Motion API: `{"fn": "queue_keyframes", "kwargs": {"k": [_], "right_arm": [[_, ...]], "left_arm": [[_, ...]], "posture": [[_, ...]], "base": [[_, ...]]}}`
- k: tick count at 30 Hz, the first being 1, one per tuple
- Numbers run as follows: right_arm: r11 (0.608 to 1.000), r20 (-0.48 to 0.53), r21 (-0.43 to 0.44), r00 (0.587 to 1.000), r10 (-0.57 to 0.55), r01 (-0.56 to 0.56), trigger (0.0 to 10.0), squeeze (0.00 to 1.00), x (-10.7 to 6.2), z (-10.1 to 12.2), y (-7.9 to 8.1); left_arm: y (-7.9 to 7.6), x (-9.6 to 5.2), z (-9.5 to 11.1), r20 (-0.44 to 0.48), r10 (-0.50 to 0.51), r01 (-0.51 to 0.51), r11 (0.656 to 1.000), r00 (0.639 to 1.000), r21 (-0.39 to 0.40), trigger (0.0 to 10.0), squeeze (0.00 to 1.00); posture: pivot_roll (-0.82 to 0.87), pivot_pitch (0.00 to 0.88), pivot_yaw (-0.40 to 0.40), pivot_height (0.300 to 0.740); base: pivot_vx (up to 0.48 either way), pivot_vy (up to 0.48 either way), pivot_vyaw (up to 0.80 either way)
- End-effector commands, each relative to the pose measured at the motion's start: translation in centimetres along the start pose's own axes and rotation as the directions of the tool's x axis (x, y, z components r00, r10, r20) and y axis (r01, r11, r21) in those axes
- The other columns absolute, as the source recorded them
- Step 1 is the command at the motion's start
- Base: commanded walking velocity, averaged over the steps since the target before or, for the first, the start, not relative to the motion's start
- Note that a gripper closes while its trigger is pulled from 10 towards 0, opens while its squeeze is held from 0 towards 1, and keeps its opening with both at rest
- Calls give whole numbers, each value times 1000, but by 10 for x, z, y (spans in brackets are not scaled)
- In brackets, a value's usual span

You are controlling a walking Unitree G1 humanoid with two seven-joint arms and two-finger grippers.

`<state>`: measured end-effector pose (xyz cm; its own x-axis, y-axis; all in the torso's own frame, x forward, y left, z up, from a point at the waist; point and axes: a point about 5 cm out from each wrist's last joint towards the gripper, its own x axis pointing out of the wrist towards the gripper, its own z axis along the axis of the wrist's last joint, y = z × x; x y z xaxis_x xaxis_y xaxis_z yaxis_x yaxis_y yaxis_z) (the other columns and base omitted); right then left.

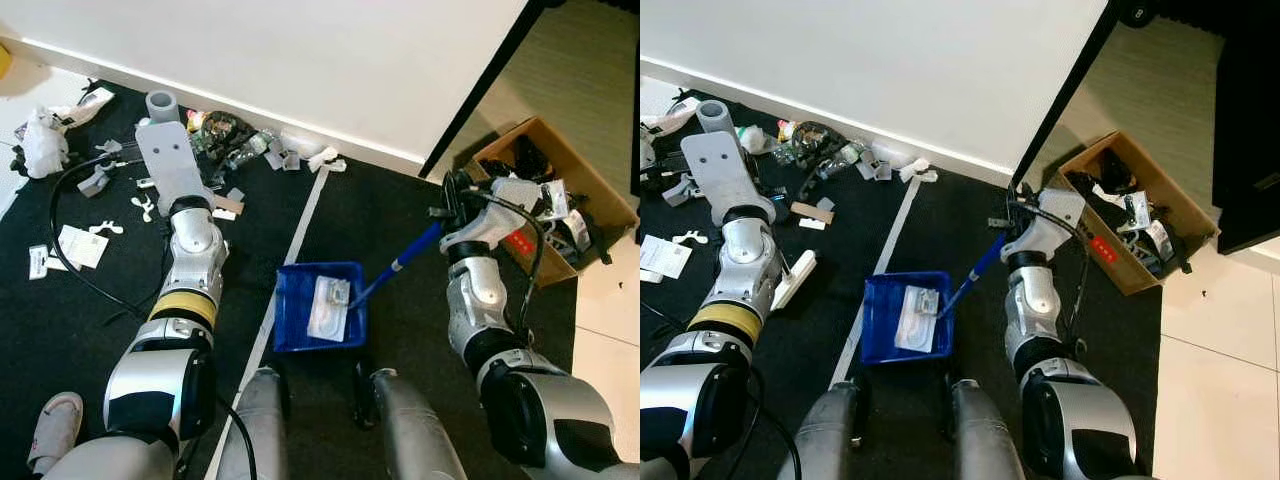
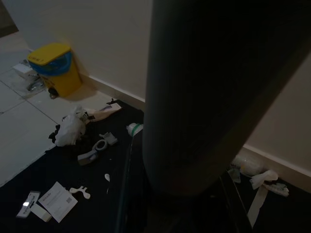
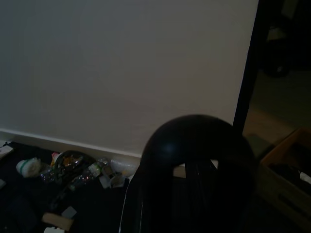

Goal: Sweep floor

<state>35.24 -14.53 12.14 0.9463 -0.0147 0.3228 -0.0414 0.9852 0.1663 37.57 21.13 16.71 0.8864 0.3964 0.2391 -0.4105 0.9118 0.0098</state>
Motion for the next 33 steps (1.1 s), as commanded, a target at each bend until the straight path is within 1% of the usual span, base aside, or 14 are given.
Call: {"fn": "queue_keyframes", "kwargs": {"k": [1,5,8,9,16,20,27,30,32,33], "right_arm": [[1000,6,-20,1000,-14,15,10000,0,-5,-1,-7],[1000,11,-18,1000,-23,23,10000,0,-2,2,-12],[999,36,-10,999,-34,35,10000,0,1,7,-17],[999,59,-10,997,-39,39,10000,0,3,11,-20],[998,80,-19,995,-52,54,10000,0,4,15,-26],[998,74,-41,996,-40,44,10000,0,2,14,-27],[996,70,-68,997,-45,49,10000,0,3,15,-31],[992,64,-113,996,-57,64,10000,0,3,17,-38],[990,62,-126,996,-63,70,10000,0,3,17,-41],[985,60,-149,995,-78,86,10000,0,3,18,-46]], "left_arm": [[-11,-10,-14,-61,-32,30,999,998,-30,10000,0],[-11,-10,-14,-59,-36,34,999,998,-30,10000,0],[-10,-9,-13,-55,-37,35,999,998,-30,10000,0],[-10,-9,-13,-52,-37,36,999,998,-29,10000,0],[-10,-8,-12,-48,-41,40,999,998,-28,10000,0],[-14,-11,-16,-54,-69,68,998,996,-18,10000,0],[-16,-13,-17,-58,-76,75,997,995,-16,10000,0],[-21,-12,-14,-49,-89,88,996,995,-26,10000,0],[-23,-12,-12,-45,-92,91,995,995,-30,10000,0],[-27,-10,-8,-35,-98,96,994,995,-51,10000,0]], "posture": [[76,365,-86,740],[76,364,-83,740],[77,365,-81,740],[77,365,-81,740],[85,377,-78,740],[90,386,-80,740],[90,390,-79,740],[93,392,-78,740],[94,392,-77,740],[94,391,-77,740]], "base": [[0,0,0],[0,0,0],[0,0,0],[0,0,0],[0,0,0],[0,0,0],[0,0,0],[0,0,0],[0,0,0],[0,0,0]]}}
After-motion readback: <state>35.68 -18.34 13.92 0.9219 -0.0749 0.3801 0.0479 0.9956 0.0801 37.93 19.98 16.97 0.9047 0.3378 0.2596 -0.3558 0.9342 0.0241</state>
